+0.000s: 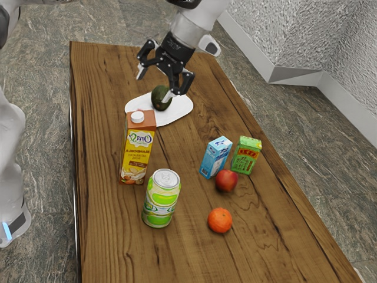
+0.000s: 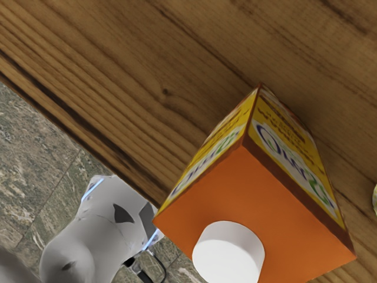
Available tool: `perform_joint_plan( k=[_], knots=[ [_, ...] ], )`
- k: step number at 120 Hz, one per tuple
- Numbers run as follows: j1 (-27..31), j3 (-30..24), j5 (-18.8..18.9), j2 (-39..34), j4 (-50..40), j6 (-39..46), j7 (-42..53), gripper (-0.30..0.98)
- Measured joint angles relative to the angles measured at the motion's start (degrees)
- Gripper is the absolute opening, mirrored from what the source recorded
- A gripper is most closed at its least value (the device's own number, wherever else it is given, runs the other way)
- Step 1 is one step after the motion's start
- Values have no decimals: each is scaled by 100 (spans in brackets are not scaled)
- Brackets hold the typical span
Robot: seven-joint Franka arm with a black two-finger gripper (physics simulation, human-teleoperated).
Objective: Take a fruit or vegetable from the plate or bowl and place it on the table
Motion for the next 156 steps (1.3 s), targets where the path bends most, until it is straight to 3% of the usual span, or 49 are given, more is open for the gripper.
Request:
perform_joint_plan(
  k=[22,42,59,70,88,109,123,156],
  knots=[
    [-65,-51,-11,-25,-40,1157,-2070,69],
    [9,409,202,74,-1,1571,-2650,69],
    [41,593,862,497,201,1787,-2311,69],
    [220,834,1087,667,169,2148,-1931,69],
    [826,923,1222,-236,-1265,2859,-1408,69],
    [1143,1398,1269,-457,-1861,3538,-910,69],
    [1539,1557,1166,-130,-1825,3765,-547,69],
    [1878,1572,803,941,-1110,4100,229,69]
  ],
)
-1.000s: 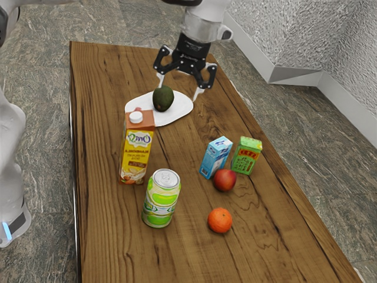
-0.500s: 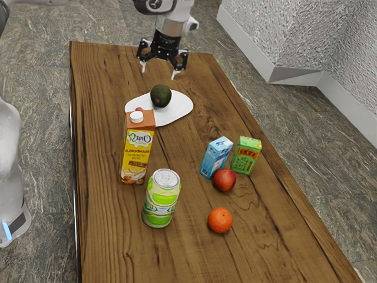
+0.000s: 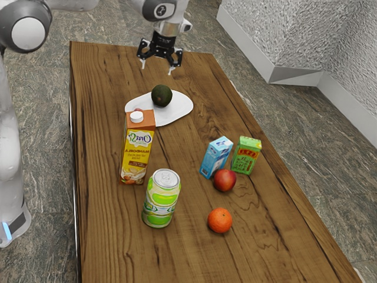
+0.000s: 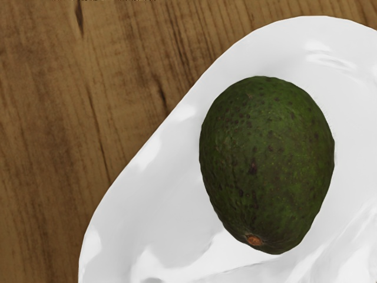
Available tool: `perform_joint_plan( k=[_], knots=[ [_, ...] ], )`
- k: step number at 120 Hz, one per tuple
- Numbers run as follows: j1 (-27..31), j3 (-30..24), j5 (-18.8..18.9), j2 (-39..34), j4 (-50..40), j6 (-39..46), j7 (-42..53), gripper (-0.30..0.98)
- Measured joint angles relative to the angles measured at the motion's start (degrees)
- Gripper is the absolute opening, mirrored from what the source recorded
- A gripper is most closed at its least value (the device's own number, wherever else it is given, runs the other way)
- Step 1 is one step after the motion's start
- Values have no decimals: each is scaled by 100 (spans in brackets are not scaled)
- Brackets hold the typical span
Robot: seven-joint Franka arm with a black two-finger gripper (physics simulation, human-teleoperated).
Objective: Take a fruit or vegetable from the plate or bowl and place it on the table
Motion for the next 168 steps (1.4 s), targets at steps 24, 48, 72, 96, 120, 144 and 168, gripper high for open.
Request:
perform_joint_plan(
  k=[24,48,72,96,120,144,168],
  knots=[
    [87,8,-268,400,119,218,428,69],
    [177,10,-564,562,117,393,727,69],
    [437,35,-809,672,117,466,866,69],
    [354,27,-882,697,117,496,878,69],
    [374,27,-1005,851,107,561,877,69],
    [440,34,-1087,902,45,674,876,69],
    [467,35,-1097,940,62,720,878,69]
  ],
)
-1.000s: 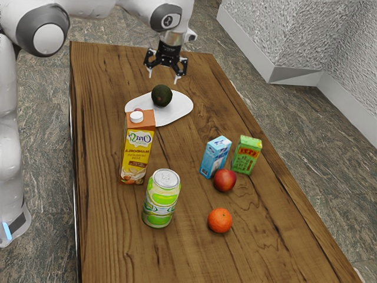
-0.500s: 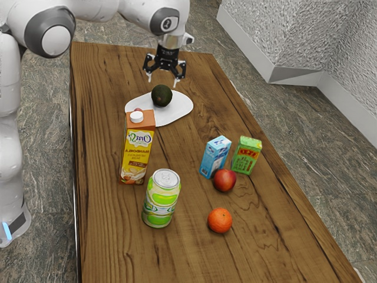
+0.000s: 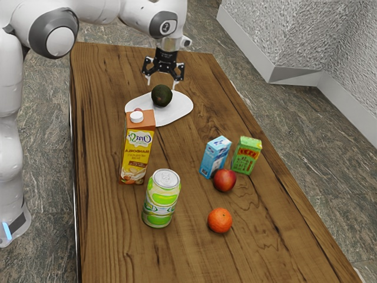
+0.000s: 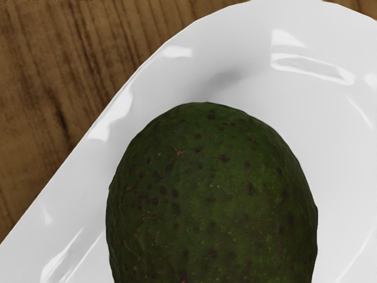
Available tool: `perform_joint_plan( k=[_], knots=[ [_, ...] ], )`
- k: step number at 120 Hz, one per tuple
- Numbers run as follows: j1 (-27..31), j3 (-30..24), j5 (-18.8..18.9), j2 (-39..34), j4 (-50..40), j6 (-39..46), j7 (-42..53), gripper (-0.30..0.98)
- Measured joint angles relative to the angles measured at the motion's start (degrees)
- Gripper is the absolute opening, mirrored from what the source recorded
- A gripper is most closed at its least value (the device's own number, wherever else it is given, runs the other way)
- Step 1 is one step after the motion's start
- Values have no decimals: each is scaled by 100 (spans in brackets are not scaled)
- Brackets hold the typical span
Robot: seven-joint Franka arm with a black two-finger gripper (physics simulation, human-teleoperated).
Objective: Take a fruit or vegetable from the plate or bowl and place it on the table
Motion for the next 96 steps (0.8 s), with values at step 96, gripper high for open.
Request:
perform_joint_plan(
  k=[96],
  knots=[
    [68,0,-312,492,2,169,2,69]
  ],
)
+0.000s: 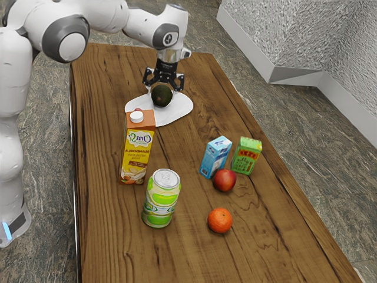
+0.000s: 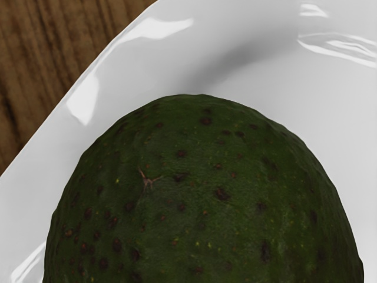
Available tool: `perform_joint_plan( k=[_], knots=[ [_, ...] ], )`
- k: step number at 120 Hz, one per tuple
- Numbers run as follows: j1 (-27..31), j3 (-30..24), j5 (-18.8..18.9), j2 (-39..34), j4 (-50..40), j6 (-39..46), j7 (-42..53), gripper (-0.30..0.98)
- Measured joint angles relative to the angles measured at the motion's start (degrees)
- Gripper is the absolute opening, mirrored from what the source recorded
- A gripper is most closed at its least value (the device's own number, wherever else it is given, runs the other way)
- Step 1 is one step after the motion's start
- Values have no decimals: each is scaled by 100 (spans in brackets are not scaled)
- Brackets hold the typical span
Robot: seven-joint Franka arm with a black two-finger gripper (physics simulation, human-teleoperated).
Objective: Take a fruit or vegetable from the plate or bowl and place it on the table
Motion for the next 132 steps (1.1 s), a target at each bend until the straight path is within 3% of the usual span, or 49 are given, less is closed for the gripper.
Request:
perform_joint_plan(
  k=[64,86,132],
  knots=[
    [16,0,-130,154,-4,90,21,68],
    [16,1,-185,165,-1,97,10,44],
    [-74,64,-176,15,24,95,-98,42]
  ],
)
